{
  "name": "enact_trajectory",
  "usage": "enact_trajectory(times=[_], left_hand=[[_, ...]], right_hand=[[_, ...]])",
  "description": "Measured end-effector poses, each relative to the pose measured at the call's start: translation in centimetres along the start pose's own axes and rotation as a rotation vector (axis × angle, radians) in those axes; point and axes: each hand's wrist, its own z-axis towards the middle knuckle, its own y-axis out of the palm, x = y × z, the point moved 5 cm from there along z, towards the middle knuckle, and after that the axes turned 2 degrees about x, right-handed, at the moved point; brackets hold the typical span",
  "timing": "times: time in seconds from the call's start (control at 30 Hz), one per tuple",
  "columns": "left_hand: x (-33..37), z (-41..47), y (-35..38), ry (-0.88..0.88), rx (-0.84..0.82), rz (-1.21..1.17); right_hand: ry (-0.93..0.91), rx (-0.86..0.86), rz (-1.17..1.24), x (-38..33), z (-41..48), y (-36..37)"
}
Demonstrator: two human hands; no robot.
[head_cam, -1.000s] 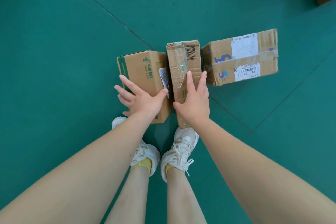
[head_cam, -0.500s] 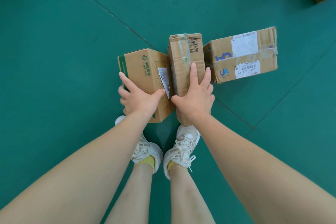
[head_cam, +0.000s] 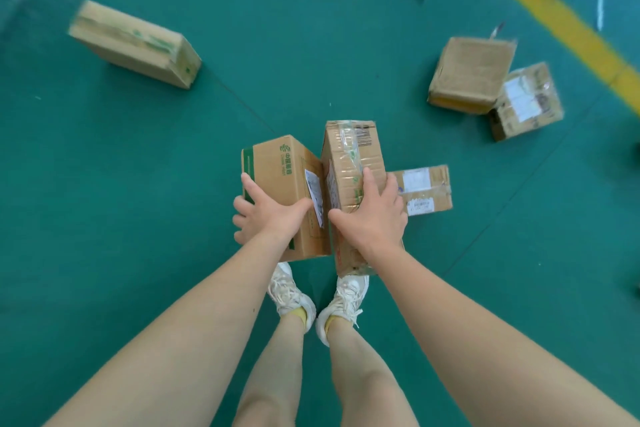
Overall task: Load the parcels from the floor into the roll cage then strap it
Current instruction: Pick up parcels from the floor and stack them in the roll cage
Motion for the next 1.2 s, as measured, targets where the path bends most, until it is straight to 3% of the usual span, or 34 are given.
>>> enact_trajectory(times=[0.33,0.6,0.9,1.2], left_hand=[[0.5,-14.7,-24.9,0.083,0.175,-0.182],[-2.2,-22.0,-35.6,0.007,0.335,-0.446],[-9.8,-31.1,-40.0,-0.244,0.578,-0.772],[-25.4,-42.1,-35.3,-0.594,0.748,-1.048]], right_hand=[[-0.221,0.125,0.070,-14.9,-16.4,-19.6],[-0.514,0.175,0.043,-23.8,-24.6,-28.1],[-0.976,0.087,-0.105,-29.3,-33.6,-30.7],[-1.361,-0.141,-0.321,-29.0,-47.8,-23.3]])
